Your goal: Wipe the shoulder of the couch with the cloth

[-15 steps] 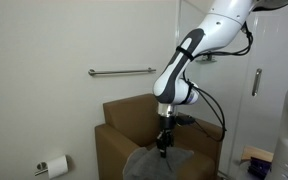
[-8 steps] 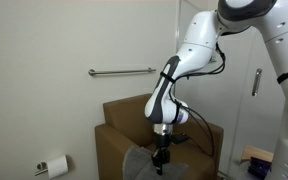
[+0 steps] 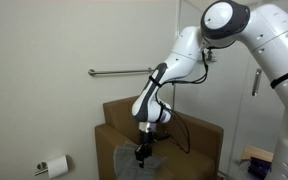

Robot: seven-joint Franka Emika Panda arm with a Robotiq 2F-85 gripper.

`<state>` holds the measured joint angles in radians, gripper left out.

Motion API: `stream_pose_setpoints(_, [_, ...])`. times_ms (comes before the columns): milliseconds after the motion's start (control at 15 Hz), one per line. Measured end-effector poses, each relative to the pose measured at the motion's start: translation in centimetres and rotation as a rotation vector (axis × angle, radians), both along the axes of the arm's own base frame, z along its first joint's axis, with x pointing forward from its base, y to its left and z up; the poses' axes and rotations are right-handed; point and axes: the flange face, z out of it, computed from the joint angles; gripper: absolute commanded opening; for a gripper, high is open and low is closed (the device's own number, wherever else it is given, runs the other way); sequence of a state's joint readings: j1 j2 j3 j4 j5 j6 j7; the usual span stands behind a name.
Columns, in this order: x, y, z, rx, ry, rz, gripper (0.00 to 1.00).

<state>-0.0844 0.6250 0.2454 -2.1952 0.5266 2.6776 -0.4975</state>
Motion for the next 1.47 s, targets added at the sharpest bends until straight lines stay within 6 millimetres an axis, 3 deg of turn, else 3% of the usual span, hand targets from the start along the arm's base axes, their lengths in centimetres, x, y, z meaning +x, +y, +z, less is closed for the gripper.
stream_pose_setpoints(267, [7.9, -0.3, 0.5, -0.057, -0.093, 0.017, 0.04])
stream_pose_setpoints(533, [13.7, -1.1, 0.8, -0.104, -0.107, -0.005, 0.04])
stream_pose_setpoints(733, [17.2, -3.1, 1.5, -0.132, -0.143, -0.048, 0.04])
stream_pose_setpoints(933, [20.3, -6.9, 2.8, -0.178, -0.210, -0.105, 0.04])
stream_pose_setpoints(1200, [23.0, -9.5, 7.3, -0.155, -0.347, -0.174, 0.04])
stream_pose_setpoints(1467, [23.3, -8.4, 15.3, -0.138, -0.536, -0.179, 0.04])
